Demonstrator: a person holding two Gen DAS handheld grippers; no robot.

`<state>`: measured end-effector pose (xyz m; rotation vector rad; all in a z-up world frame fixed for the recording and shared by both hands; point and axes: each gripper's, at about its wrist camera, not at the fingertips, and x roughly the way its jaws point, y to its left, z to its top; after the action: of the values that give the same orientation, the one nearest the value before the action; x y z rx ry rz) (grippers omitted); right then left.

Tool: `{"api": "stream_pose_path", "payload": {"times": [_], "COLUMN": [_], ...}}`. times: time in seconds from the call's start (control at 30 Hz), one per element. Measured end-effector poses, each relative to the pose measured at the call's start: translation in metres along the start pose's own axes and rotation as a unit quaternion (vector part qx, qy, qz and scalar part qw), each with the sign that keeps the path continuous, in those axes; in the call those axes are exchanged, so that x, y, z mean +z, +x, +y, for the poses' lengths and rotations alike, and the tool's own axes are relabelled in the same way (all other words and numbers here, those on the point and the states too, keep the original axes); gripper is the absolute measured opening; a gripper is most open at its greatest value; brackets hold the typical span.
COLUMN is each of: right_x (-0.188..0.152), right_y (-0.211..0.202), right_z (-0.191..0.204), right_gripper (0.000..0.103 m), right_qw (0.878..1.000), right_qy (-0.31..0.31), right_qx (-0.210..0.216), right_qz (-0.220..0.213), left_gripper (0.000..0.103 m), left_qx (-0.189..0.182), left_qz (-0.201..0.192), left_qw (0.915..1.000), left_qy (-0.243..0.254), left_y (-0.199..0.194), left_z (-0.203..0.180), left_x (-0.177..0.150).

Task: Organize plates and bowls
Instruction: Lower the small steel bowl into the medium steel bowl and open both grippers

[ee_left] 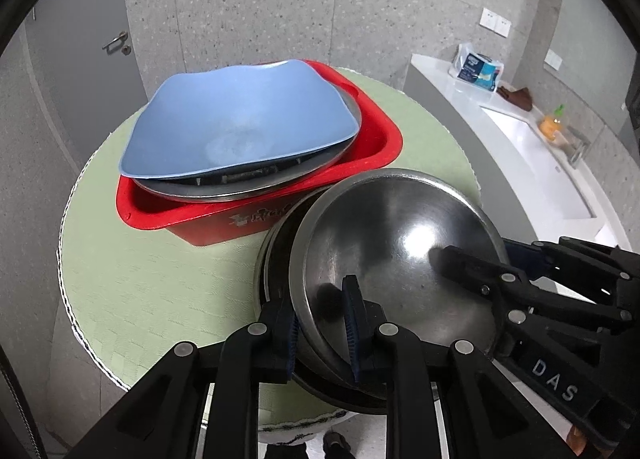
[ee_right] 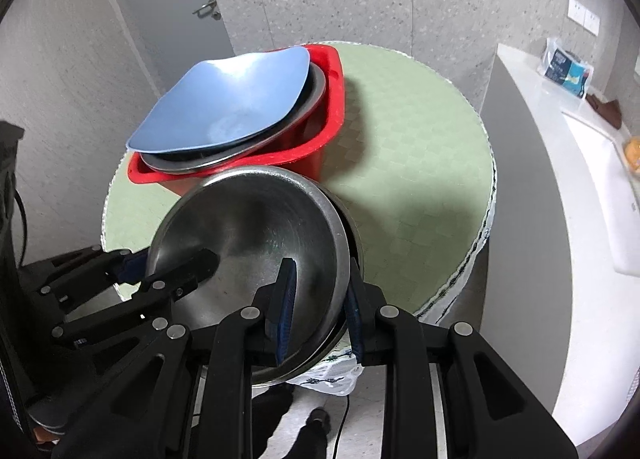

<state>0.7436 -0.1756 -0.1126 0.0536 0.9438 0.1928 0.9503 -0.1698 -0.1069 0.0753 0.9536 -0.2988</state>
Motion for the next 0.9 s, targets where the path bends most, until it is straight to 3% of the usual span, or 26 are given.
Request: {"api": "stream_pose_path", "payload": {"times": [0.23,0.73,0.87,0.9], "right_x": [-0.008,-0.017,-0.019,-0.020], "right_y": [-0.003,-0.012,-0.020,-0.022], "right_z": [0.007,0.004,-0.003,-0.006], "right_gripper": [0.028,0.032,0.053,0.055], "right_qw": [1.000,0.998,0.997,0.997], "right_qy": [-0.011,-0.005,0.002,0.009], "right_qx": [-0.016,-0.007,-0.019,-0.014], "right_qz": [-0.022,-0.056,-0.069,-0.074], "left_gripper": [0.020,0.028,0.036,0.045], "left_qx": [-0.001,-0.018,-0.025,-0.024], "left_qz": [-0.017,-0.044,-0.058,-0.066], "left_qw": [0.9999,0.9986,0.9974,0.9968], "left_qy": [-0.001,-0.025,-0.035,-0.039], "left_y": [0.006,-0.003,-0.017,-0.022], "left_z": [0.008,0.024,0.031,0.032], "left_x": [-0.009,-0.034,-0.042,-0.045]}}
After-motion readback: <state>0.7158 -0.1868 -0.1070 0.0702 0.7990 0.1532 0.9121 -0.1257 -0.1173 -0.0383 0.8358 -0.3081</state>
